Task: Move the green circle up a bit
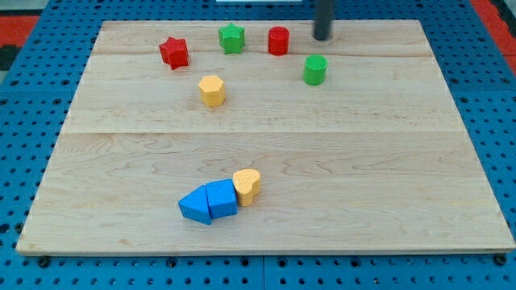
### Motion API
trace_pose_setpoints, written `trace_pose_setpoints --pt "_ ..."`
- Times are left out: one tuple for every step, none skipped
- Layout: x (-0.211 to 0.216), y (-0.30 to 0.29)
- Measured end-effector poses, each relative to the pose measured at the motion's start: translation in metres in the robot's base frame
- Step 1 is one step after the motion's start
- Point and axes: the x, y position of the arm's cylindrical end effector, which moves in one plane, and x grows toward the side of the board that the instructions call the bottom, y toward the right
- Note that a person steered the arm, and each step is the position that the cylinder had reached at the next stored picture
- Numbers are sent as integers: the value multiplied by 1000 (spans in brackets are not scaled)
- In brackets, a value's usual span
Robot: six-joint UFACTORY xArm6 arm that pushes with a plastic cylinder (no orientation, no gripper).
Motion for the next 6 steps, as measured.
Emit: trace_pose_setpoints --pt "77 9" --pt "110 -63" --pt "87 -63" --pt "67 -62" --pt "37 -53" --pt "69 -33"
